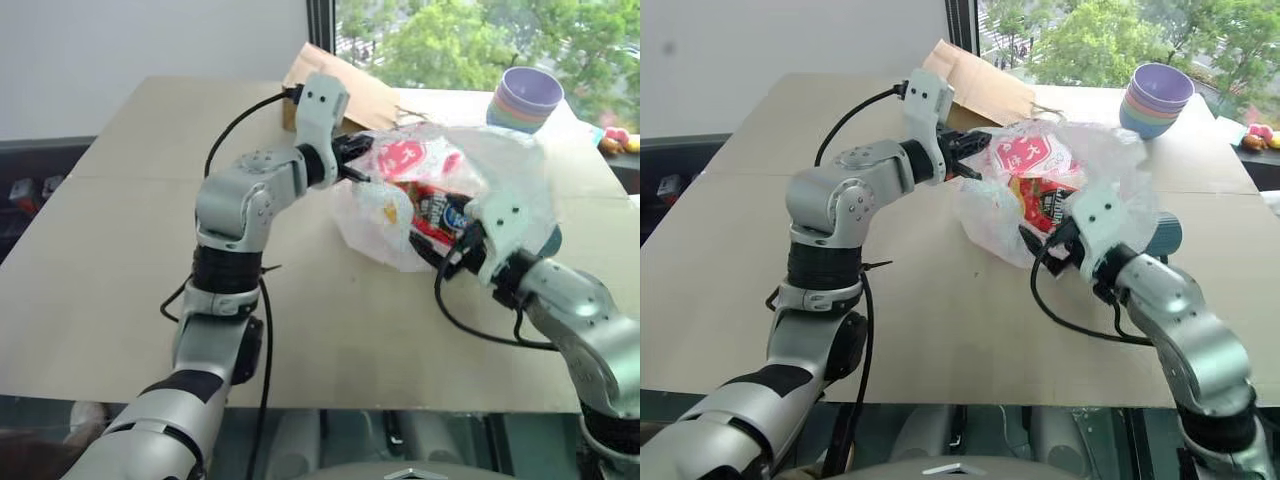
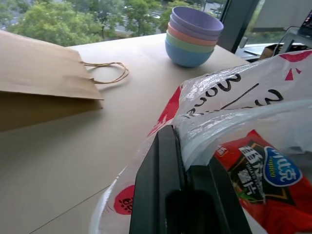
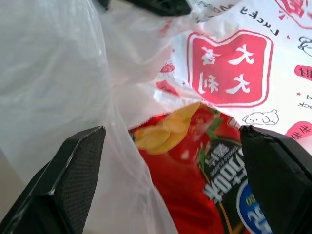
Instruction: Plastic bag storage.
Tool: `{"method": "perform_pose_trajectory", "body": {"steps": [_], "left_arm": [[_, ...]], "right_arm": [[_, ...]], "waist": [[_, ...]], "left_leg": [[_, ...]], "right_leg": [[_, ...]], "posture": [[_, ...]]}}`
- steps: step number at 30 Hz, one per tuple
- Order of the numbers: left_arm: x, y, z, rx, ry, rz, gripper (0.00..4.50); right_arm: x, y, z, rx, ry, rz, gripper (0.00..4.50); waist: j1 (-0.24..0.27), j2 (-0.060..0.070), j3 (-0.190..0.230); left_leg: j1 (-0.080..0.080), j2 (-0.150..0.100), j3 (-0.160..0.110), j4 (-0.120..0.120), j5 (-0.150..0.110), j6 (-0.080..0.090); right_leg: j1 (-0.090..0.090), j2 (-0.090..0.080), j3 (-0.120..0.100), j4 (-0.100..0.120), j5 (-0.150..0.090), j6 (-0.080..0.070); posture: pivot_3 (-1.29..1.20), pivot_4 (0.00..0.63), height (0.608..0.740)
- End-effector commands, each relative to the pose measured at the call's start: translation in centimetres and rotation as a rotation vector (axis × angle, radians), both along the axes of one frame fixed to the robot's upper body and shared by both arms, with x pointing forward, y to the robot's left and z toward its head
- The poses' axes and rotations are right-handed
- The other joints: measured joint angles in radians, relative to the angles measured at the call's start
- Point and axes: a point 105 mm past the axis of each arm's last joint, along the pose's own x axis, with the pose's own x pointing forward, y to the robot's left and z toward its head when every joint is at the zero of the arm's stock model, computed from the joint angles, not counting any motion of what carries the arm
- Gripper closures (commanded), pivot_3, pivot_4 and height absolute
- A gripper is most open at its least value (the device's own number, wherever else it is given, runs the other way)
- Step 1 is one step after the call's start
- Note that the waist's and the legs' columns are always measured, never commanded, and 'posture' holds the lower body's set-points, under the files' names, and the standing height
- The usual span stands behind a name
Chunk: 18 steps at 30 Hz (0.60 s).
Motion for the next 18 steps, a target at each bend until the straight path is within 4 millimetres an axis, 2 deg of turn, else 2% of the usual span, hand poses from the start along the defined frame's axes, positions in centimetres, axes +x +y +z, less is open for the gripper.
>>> {"method": "perform_pose_trajectory", "body": {"steps": [1, 4, 6, 8, 10, 12, 13, 18], "left_arm": [[-0.7, 0.3, 4.7, -0.076, -0.160, -0.003, 4.50], [0.2, 3.3, 7.6, -0.081, -0.252, 0.108, 4.50], [0.2, 5.1, 9.4, -0.064, -0.308, 0.157, 4.50], [0.0, 5.8, 10.1, -0.050, -0.331, 0.171, 4.50], [-0.4, 5.9, 10.6, -0.058, -0.343, 0.165, 4.50], [-0.9, 5.5, 10.5, -0.062, -0.338, 0.138, 4.50], [-1.0, 5.4, 10.4, -0.061, -0.334, 0.126, 4.50], [-1.5, 3.6, 6.2, 0.023, -0.238, 0.052, 4.50]], "right_arm": [[1.7, -0.8, 3.1, 0.159, -0.058, 0.029, 0.05], [3.7, -0.9, 4.7, 0.104, -0.116, 0.032, 0.05], [4.5, 0.4, 5.6, 0.086, -0.139, 0.094, 0.05], [4.2, 1.8, 6.5, 0.129, -0.141, 0.192, 0.05], [1.8, 3.4, 7.7, 0.193, -0.124, 0.379, 0.05], [-1.1, 4.0, 9.1, 0.224, -0.131, 0.536, 0.05], [-2.0, 4.0, 9.4, 0.228, -0.134, 0.572, 0.05], [-5.5, 1.9, 11.4, 0.161, -0.210, 0.544, 0.05]], "waist": [[0.001, 0.001, 0.001], [-0.004, 0.003, 0.002], [-0.012, 0.003, 0.002], [-0.018, 0.004, 0.002], [-0.016, 0.004, 0.002], [-0.008, 0.004, 0.003], [-0.006, 0.004, 0.003], [0.009, 0.004, 0.002]], "left_leg": [[0.000, 0.000, 0.000, 0.000, 0.000, 0.000], [-0.001, 0.000, 0.000, 0.000, 0.000, 0.000], [0.000, 0.000, 0.000, -0.002, 0.000, 0.000], [0.001, 0.001, 0.000, -0.004, 0.000, 0.000], [0.001, 0.001, -0.001, -0.005, 0.000, 0.000], [-0.002, 0.000, -0.002, -0.005, 0.000, 0.000], [-0.003, 0.000, -0.002, -0.005, 0.000, 0.000], [-0.004, -0.001, -0.001, -0.005, -0.001, 0.002]], "right_leg": [[0.000, 0.000, 0.000, 0.000, 0.000, 0.000], [-0.001, 0.000, 0.000, 0.000, 0.000, 0.000], [-0.002, 0.001, 0.000, 0.001, 0.000, 0.000], [-0.002, 0.002, 0.000, 0.001, 0.000, 0.000], [-0.002, 0.002, -0.001, 0.001, 0.000, -0.001], [-0.003, 0.000, -0.002, 0.000, 0.000, -0.001], [-0.004, -0.001, -0.002, -0.001, 0.000, 0.000], [-0.003, -0.003, -0.002, -0.002, 0.000, 0.000]], "posture": [[0.00, 0.150, 0.740], [0.00, 0.150, 0.740], [0.00, 0.150, 0.740], [0.00, 0.150, 0.740], [0.00, 0.150, 0.740], [0.00, 0.150, 0.740], [0.00, 0.150, 0.740], [0.00, 0.150, 0.740]]}}
